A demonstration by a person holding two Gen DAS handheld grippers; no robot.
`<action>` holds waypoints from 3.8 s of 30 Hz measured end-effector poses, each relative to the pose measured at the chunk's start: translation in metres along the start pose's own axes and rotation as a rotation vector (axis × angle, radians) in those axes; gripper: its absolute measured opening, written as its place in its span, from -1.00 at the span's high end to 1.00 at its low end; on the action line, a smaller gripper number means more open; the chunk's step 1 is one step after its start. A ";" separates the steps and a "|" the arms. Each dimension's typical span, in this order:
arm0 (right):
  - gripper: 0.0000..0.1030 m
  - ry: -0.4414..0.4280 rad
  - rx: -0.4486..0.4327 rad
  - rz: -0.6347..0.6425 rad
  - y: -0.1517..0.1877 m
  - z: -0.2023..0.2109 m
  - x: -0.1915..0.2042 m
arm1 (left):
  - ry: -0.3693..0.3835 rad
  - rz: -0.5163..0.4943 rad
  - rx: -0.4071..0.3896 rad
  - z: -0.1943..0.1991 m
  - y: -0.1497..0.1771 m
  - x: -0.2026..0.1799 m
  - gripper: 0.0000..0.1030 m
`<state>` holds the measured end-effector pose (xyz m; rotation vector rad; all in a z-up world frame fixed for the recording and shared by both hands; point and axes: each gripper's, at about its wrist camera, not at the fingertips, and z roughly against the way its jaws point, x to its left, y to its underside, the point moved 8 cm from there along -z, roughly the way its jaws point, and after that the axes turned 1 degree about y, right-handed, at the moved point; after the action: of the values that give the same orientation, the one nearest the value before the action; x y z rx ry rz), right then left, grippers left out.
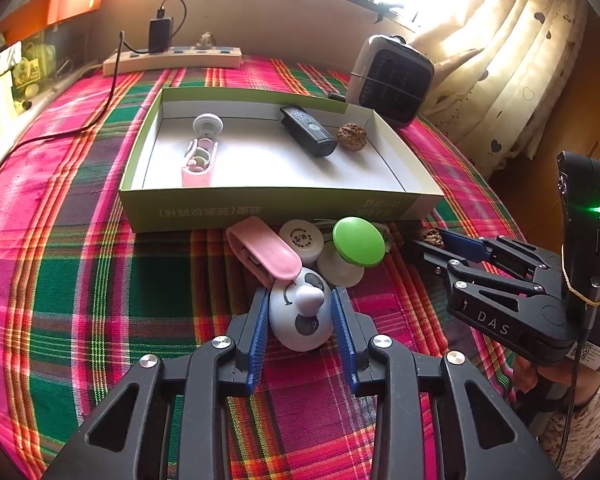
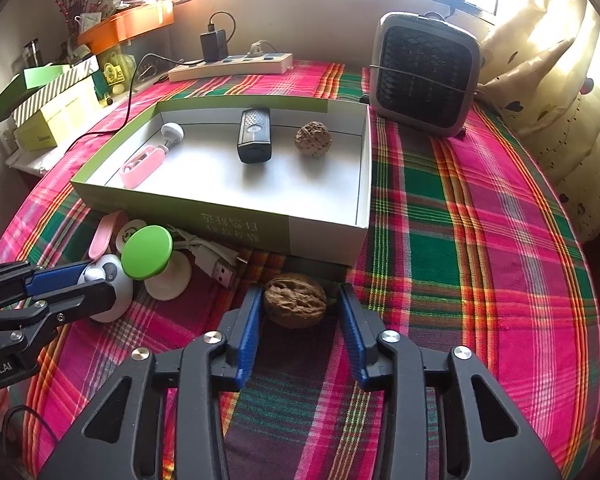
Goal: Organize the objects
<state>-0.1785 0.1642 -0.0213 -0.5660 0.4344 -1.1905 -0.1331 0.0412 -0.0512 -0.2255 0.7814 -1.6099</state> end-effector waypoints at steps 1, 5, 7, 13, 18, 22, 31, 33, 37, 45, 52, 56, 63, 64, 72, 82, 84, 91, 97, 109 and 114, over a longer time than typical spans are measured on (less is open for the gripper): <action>0.32 -0.003 0.000 0.002 0.000 0.000 0.001 | 0.000 0.001 0.000 0.000 0.000 -0.001 0.44; 0.37 -0.005 -0.005 0.001 0.000 0.000 0.001 | 0.001 0.001 -0.001 0.000 0.000 -0.001 0.44; 0.38 -0.006 -0.007 0.000 0.001 0.001 0.001 | 0.002 0.003 0.000 0.000 0.000 -0.001 0.44; 0.38 -0.008 -0.007 -0.001 0.001 0.001 0.001 | 0.002 0.002 -0.001 0.000 0.000 0.000 0.46; 0.38 -0.011 -0.008 -0.004 0.002 0.002 0.001 | 0.004 0.004 -0.008 0.002 -0.001 0.000 0.50; 0.38 -0.014 -0.007 -0.007 0.002 0.003 0.002 | 0.008 0.004 -0.013 0.005 -0.001 0.000 0.53; 0.38 -0.020 -0.010 -0.008 0.004 0.005 0.003 | 0.007 0.009 -0.017 0.007 0.001 0.001 0.53; 0.38 -0.021 -0.012 -0.009 0.004 0.006 0.004 | 0.007 0.007 -0.017 0.007 0.002 0.001 0.53; 0.38 -0.021 -0.013 -0.010 0.005 0.007 0.004 | 0.007 0.007 -0.019 0.008 0.002 0.002 0.53; 0.38 -0.033 -0.026 -0.006 0.002 0.013 0.008 | 0.019 0.001 -0.043 0.019 -0.001 -0.003 0.53; 0.38 -0.038 -0.050 -0.011 -0.004 0.024 0.008 | 0.024 -0.006 -0.069 0.029 -0.009 -0.006 0.53; 0.38 -0.041 -0.062 -0.010 -0.008 0.029 0.009 | 0.021 -0.009 -0.084 0.034 -0.015 -0.005 0.53; 0.38 -0.038 -0.092 -0.001 -0.021 0.038 0.009 | 0.016 -0.014 -0.103 0.040 -0.031 -0.002 0.53; 0.38 -0.037 -0.095 0.000 -0.024 0.039 0.008 | 0.016 -0.015 -0.106 0.040 -0.034 -0.002 0.53; 0.38 -0.036 -0.123 0.016 -0.046 0.042 0.007 | -0.005 -0.035 -0.128 0.038 -0.056 0.004 0.53; 0.38 -0.034 -0.123 0.037 -0.077 0.032 0.006 | -0.021 -0.037 -0.117 0.018 -0.084 0.019 0.53; 0.38 -0.035 -0.114 0.038 -0.080 0.026 0.005 | -0.016 -0.039 -0.108 0.011 -0.088 0.020 0.53; 0.38 -0.053 -0.053 0.019 -0.083 -0.003 0.000 | -0.024 -0.039 -0.071 -0.013 -0.098 0.028 0.53; 0.38 -0.050 -0.002 0.025 -0.078 -0.022 -0.002 | -0.020 -0.041 -0.036 -0.032 -0.100 0.031 0.53; 0.38 -0.045 0.039 0.040 -0.072 -0.042 -0.001 | -0.025 -0.051 0.002 -0.049 -0.098 0.032 0.53; 0.38 -0.039 0.037 0.054 -0.071 -0.044 0.001 | -0.028 -0.058 0.008 -0.051 -0.098 0.031 0.53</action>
<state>-0.2567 0.1370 -0.0116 -0.5415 0.3915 -1.1321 -0.2466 0.0304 -0.0399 -0.2667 0.7526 -1.6609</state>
